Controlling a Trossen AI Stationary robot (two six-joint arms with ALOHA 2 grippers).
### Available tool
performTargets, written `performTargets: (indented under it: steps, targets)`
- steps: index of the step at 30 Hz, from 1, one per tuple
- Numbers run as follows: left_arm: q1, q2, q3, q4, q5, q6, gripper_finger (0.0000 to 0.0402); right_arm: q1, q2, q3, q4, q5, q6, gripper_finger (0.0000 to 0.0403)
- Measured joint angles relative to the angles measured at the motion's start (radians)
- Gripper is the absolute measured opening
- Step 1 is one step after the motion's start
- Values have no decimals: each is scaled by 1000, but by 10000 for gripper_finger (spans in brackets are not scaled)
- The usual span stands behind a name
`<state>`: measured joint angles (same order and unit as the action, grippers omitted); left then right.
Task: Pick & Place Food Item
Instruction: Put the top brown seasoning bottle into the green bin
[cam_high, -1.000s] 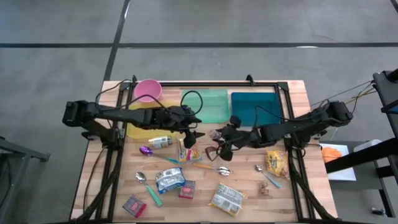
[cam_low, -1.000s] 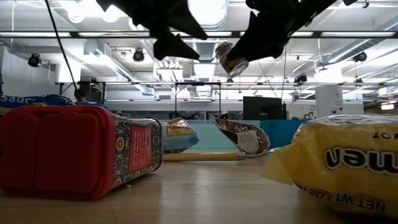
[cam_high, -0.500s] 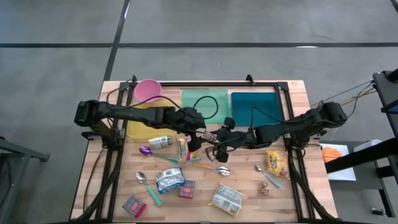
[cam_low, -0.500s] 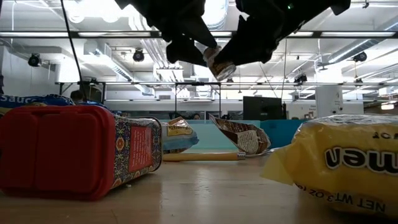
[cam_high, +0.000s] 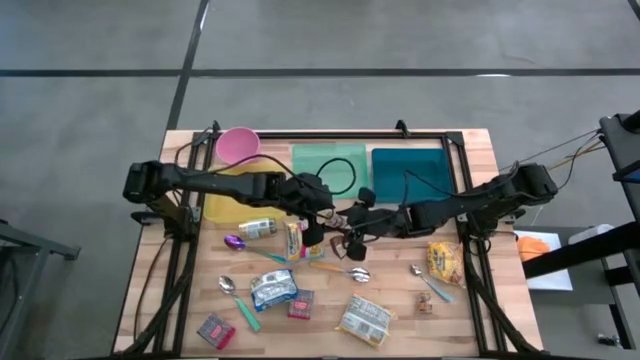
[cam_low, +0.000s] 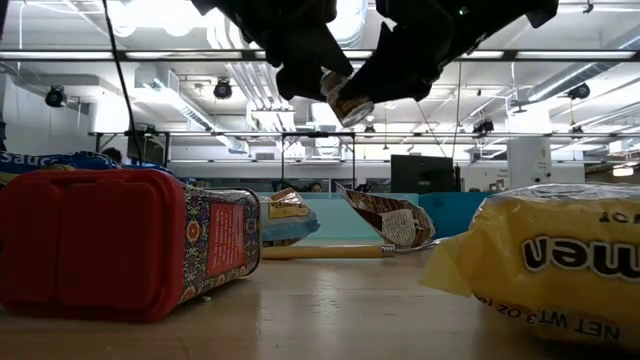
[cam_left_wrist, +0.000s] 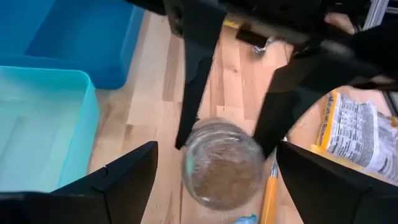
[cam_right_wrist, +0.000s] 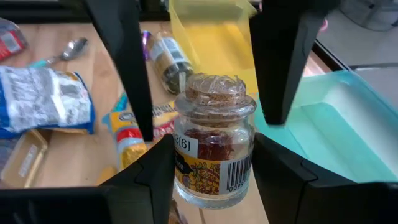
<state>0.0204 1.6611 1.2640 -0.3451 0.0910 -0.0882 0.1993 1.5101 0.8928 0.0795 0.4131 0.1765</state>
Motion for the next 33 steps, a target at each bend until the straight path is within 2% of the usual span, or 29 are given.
performTargets:
  steps: [7, 11, 16, 22, 30, 33]
  targets:
    - [0, 0, -1, -11, 40, 14, 334, 1, 0, 0, 17, -5, -20, 169]
    - [0, 0, -1, -15, 42, 14, 318, 1, 0, 0, 14, -5, -20, 169]
    - [1, 0, -2, -18, 80, 14, 262, 2, 0, 0, 9, -27, -20, 169]
    - [2, 0, -2, -24, 74, 18, 180, 1, -1, 0, -1, -32, -4, 169]
    - [2, -1, -2, -30, 78, 10, 179, 0, -1, -1, 0, -51, -5, 169]
    - [2, -2, -2, -29, 86, 5, 179, 1, -1, -1, 2, -55, -8, 200]
